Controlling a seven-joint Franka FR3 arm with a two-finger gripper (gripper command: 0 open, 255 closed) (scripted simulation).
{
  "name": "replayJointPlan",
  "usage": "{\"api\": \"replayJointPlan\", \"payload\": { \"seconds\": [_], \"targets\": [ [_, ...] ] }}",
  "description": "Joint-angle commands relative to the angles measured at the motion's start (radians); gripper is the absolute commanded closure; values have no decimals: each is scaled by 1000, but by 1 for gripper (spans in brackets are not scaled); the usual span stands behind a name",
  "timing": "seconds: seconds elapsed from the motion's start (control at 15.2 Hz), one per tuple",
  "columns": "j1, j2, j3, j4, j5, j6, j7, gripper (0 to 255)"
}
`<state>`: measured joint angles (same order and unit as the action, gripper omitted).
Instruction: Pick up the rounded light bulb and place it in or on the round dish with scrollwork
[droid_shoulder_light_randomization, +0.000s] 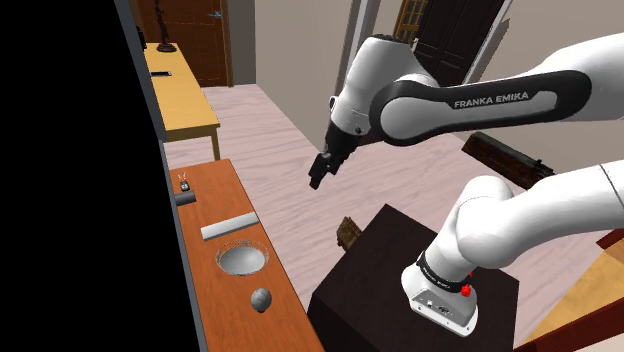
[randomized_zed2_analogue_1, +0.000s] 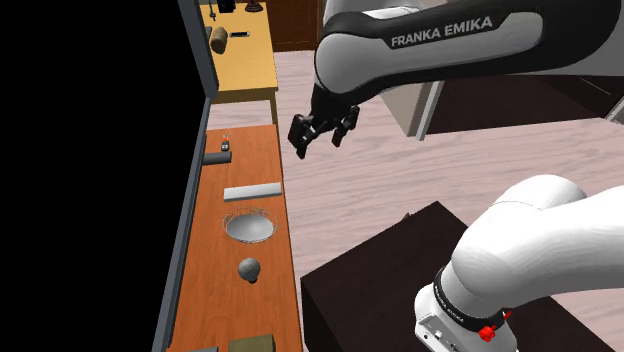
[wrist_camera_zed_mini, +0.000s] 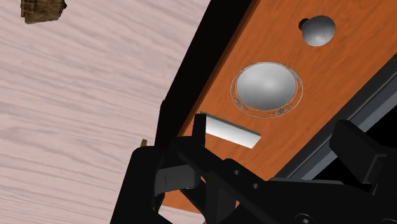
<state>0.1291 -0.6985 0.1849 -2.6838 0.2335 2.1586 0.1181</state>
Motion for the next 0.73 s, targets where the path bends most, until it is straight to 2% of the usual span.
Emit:
{"api": "replayJointPlan", "payload": {
  "seconds": [0.0, 0.4, 0.66],
  "targets": [
    [18, 27, 31, -33, 22, 68, 19, 0],
    [67, 191, 134, -88, 80, 303, 82, 0],
    [82, 342, 210, -92, 93, 468, 135, 0]
  ]
}}
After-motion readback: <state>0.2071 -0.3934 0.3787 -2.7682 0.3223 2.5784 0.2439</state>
